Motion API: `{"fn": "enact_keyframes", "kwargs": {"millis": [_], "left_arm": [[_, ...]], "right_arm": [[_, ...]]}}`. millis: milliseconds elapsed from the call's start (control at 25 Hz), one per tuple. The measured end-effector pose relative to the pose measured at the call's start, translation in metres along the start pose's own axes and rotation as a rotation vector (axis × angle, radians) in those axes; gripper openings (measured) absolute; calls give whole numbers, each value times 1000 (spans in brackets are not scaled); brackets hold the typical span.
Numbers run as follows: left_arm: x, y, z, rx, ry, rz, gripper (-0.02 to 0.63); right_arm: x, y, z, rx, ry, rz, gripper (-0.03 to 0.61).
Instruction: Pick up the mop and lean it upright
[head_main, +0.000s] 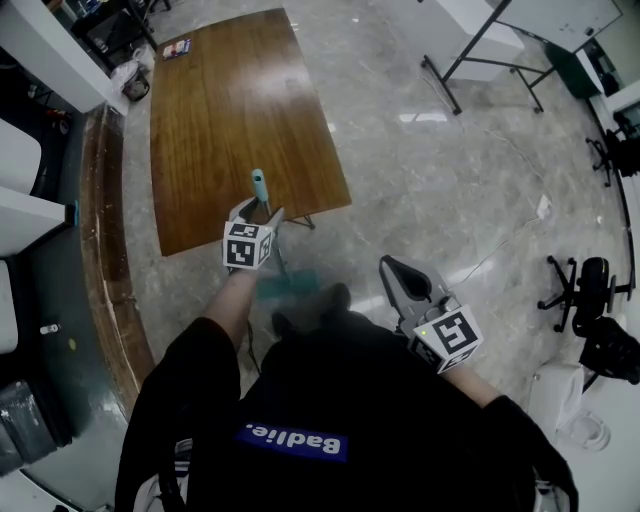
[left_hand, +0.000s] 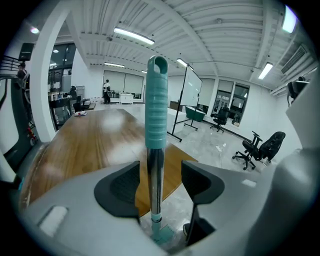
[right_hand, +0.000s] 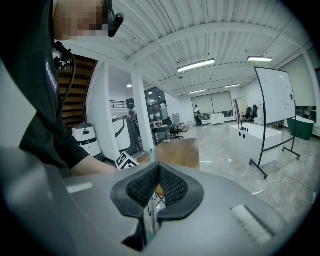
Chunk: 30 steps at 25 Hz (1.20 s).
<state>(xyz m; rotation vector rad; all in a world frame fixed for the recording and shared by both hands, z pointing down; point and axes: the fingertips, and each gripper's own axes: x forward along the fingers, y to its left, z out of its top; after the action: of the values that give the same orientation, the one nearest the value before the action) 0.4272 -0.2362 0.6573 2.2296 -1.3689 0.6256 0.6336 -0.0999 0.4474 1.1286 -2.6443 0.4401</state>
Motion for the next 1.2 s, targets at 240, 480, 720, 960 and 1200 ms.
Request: {"fn": "enact_keyframes", "kwargs": {"millis": [240,480,720,960,1200], "left_arm": [[13,3,-3,-5,-11,-12,260],[20,3,-3,5,-4,-3,190],[19,6,-5,1,-6,20,100],[6,0,-10,4,-9,26,100],[-23,-20,-25,14,-16,18,109]], "right_arm": [[-5,-5,-3,5,10,-17,5],[-11,-9,-5,14,10,-18,5],[-12,-9,-5,22,4,-7,5],[-9,-5,-2,24,-6,33,5],[-2,6,1,14,-17,91,5]]}}
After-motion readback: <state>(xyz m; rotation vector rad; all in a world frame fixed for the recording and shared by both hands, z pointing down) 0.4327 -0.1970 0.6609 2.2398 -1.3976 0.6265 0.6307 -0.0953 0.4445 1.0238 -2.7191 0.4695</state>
